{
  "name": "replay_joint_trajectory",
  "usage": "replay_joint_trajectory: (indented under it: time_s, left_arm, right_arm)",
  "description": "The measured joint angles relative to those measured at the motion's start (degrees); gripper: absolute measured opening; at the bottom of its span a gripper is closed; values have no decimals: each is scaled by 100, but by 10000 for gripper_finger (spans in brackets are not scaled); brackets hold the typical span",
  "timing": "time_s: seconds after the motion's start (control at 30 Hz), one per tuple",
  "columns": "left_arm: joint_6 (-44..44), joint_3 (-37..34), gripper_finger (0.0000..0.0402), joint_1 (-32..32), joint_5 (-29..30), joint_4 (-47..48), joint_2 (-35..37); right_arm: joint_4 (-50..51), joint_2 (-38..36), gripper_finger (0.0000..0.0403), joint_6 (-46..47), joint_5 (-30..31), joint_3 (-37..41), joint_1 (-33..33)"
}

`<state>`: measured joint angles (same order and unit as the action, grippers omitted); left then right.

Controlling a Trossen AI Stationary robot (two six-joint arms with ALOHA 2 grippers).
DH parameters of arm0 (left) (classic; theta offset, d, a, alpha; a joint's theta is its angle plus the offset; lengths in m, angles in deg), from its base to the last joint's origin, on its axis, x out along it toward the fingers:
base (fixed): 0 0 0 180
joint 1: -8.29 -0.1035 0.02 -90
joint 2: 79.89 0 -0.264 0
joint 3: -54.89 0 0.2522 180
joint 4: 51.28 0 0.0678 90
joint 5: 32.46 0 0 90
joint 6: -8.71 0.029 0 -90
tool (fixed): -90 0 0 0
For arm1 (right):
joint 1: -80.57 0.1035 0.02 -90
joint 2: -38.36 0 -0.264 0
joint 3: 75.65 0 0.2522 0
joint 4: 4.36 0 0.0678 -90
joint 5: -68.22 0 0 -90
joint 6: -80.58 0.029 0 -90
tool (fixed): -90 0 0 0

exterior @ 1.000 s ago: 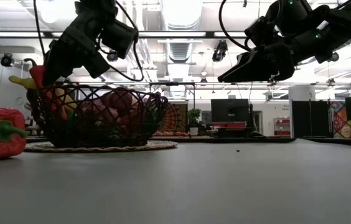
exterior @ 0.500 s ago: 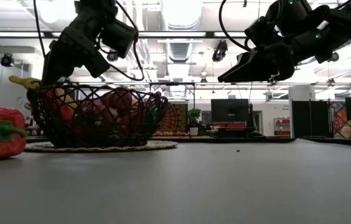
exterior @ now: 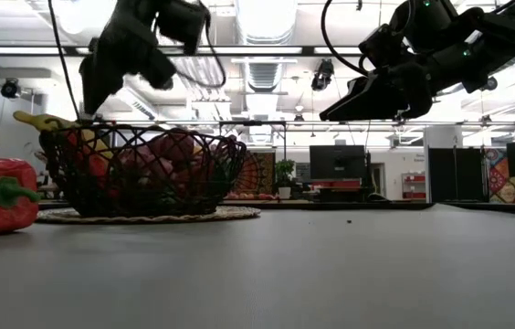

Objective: Build produce basket
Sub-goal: Put the bell pepper into the wire basket

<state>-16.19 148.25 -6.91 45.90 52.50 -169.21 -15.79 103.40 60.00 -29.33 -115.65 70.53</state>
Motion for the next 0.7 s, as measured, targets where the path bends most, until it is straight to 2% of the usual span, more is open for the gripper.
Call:
replay_joint_trajectory:
  time_s: [0.1,0.27,0.53,0.7]
  left_arm:
    - [-464,322,212,316,34,-7,9]
    - [-1490,641,212,1231,586,-304,11]
    - [-3569,381,212,2839,1099,-1743,-24]
    - [-5139,363,212,3537,1125,-1858,-150]
  right_arm:
    - [0,0,192,0,2,0,0]
    - [1,0,192,4,2,0,1]
    - [2,0,192,45,2,0,0]
    - [7,0,192,44,2,18,0]
